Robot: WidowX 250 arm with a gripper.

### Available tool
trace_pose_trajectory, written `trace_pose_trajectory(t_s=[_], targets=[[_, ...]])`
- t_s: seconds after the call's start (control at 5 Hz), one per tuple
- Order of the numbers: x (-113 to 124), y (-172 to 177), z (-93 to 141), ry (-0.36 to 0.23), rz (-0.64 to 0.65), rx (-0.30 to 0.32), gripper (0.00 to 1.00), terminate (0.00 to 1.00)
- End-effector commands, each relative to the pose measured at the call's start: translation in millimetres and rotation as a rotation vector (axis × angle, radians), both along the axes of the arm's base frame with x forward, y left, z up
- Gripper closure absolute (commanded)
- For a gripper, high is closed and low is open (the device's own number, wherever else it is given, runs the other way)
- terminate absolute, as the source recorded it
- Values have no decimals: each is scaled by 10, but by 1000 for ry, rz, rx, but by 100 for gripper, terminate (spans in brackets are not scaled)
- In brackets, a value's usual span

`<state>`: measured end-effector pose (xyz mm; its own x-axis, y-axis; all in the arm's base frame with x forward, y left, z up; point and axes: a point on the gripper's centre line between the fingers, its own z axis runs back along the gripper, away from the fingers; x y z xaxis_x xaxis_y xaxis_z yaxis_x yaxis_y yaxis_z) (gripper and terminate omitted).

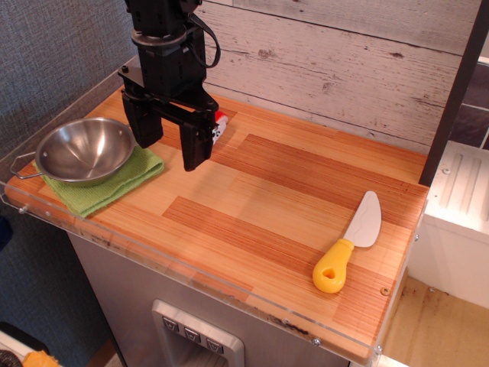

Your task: Move sushi to left of yellow knife

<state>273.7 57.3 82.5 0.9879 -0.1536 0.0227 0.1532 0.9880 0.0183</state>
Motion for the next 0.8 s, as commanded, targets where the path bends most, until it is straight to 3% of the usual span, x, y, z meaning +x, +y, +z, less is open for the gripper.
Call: trace_pose_trajectory(t_s=[0.0, 0.6], targets=[[0, 0, 0, 0, 0, 0, 0, 0], [897, 506, 56, -88, 238, 94, 0, 0]])
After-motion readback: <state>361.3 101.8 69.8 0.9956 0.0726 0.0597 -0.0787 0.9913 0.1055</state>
